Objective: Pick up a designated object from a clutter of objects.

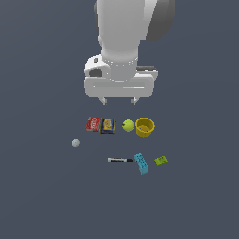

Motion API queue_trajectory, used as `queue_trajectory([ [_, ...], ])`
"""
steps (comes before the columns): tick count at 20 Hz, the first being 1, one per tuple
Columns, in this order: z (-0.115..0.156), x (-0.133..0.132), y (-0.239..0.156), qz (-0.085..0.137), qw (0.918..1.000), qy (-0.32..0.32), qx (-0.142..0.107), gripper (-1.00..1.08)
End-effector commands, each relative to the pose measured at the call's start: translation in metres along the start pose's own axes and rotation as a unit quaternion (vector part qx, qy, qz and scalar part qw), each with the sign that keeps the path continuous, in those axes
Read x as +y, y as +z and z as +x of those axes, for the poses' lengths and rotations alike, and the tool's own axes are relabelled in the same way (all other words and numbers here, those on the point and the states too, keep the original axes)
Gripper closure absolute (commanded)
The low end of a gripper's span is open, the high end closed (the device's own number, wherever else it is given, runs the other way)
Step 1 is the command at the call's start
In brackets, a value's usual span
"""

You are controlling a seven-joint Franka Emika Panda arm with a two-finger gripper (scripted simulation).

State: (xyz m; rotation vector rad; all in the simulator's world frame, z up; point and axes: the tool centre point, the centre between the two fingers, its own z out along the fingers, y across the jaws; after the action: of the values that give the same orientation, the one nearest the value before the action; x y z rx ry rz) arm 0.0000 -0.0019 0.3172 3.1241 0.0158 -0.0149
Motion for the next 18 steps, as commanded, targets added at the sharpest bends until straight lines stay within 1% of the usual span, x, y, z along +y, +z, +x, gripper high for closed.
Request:
queue_trajectory([
  [1, 0.0, 0.0, 0.0, 0.0, 1.0, 0.0, 0.0, -0.92],
  [4, -0.001, -0.001, 0.002, -0.001, 1.0, -0.004, -0.003, -0.92],
  [11, -0.006, -0.008, 0.014, -0.005, 0.9993, -0.032, -0.02, -0.92],
  [18, -0.004, -0.004, 0.018, -0.003, 0.9994, -0.028, -0.02, -0.92],
])
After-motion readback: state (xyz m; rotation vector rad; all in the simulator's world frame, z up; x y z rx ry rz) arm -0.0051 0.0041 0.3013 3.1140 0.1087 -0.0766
